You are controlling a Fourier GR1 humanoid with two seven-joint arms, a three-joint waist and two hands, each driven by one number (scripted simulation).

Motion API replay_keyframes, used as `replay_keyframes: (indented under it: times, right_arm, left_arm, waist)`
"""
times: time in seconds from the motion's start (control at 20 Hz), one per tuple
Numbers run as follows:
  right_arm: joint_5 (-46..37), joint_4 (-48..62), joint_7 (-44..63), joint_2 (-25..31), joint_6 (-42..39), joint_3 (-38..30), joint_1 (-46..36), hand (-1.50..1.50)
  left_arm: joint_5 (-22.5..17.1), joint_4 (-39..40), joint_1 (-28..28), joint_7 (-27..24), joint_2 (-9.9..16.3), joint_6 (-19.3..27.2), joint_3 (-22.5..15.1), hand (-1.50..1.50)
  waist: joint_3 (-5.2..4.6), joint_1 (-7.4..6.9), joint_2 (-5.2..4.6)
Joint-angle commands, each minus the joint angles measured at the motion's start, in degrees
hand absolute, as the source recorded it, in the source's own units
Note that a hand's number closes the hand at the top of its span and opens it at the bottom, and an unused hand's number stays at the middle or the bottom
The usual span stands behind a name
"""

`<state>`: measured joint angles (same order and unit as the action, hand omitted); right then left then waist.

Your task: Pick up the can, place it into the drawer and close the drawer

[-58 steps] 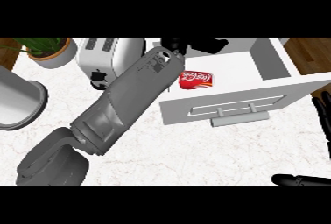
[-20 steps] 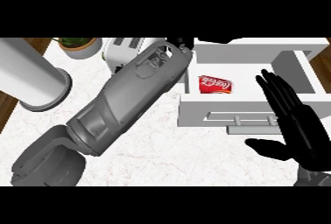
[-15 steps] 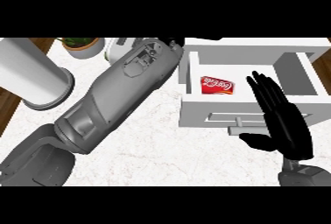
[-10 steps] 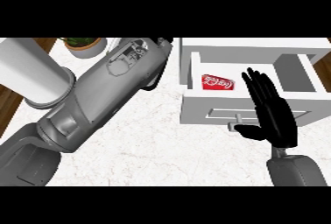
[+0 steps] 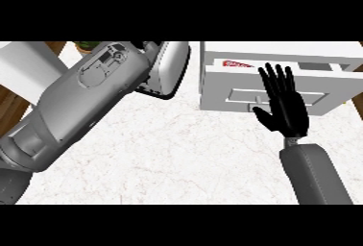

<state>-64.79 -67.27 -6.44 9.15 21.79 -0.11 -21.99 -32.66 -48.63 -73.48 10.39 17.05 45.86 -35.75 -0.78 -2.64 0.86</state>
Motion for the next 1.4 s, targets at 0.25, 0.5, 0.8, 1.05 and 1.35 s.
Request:
replay_keyframes:
  times: [0.25, 0.5, 0.8, 1.05, 1.35]
  right_arm:
    - [-4.08, 23.20, 0.16, -1.11, 12.03, -4.67, -12.26, -1.50]
    - [-3.53, 30.30, -0.16, -1.55, 16.47, -7.21, -19.00, -1.50]
    - [-3.28, 39.13, -0.90, -0.73, 21.47, -9.56, -26.40, -1.50]
    - [-3.80, 41.73, 1.43, 1.93, 18.88, -10.42, -32.13, -1.50]
    - [-4.29, 44.39, 3.10, 2.12, 19.40, -10.44, -36.08, -1.50]
  left_arm:
    - [2.23, -11.19, 7.44, 5.41, 6.63, -0.14, -0.29, -1.50]
    - [1.74, -18.00, 9.65, 8.26, 11.62, -2.46, 1.36, -1.50]
    - [4.54, -20.32, 15.62, 6.25, 10.63, -0.52, 0.59, -1.50]
    - [5.17, -23.93, 19.44, 5.17, 11.91, -1.61, 0.52, -1.50]
    - [6.00, -26.17, 21.79, 5.26, 11.37, -1.04, 0.22, -1.50]
  waist:
    - [0.87, -0.49, -1.14]
    - [0.89, -1.69, -1.32]
    - [0.91, -1.45, -1.72]
    - [0.85, -1.81, -1.89]
    - [0.86, -2.55, -2.15]
